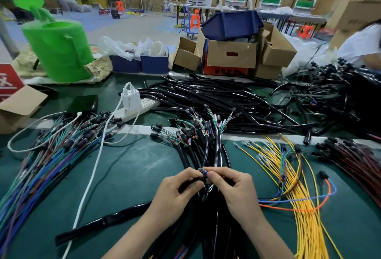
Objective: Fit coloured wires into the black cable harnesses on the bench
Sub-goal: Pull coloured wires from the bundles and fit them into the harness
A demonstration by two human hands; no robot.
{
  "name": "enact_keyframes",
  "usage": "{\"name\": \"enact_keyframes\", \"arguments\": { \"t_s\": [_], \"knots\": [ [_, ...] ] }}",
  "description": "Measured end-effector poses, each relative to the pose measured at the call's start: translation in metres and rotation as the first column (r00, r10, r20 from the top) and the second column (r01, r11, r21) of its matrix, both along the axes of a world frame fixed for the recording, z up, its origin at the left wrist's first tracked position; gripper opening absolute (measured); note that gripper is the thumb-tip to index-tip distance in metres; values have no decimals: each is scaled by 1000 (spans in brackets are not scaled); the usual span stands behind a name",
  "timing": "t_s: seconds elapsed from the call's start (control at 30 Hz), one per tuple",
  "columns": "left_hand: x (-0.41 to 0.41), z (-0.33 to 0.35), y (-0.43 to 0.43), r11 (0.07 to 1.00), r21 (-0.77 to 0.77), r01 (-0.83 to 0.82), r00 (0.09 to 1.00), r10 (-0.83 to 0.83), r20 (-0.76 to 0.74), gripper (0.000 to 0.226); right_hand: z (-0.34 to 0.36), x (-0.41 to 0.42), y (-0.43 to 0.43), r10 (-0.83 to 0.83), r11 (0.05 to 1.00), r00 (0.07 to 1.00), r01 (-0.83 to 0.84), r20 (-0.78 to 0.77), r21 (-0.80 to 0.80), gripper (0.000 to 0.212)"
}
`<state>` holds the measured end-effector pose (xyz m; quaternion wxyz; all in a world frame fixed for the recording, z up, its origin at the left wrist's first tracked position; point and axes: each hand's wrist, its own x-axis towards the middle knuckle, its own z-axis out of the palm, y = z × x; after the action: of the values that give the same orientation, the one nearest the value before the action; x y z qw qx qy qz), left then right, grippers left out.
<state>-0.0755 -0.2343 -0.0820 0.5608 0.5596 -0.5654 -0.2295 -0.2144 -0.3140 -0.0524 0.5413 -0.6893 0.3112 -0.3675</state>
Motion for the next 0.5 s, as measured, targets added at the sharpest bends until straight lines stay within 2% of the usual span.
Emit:
{"name": "enact_keyframes", "arguments": {
  "t_s": [0.17,0.4,0.5],
  "knots": [
    [0,-3,2,999,-5,-32,999,33,27,12,1,1,1,0,1000,1000,0,11,18,23],
    [0,-1,3,969,-87,-232,961,243,134,22,-4,1,2,-45,999,999,46,9,-12,18],
    [2,0,3,965,-75,-252,955,260,144,23,-6,1,2,-52,998,998,52,-16,-48,16]
  ]
}}
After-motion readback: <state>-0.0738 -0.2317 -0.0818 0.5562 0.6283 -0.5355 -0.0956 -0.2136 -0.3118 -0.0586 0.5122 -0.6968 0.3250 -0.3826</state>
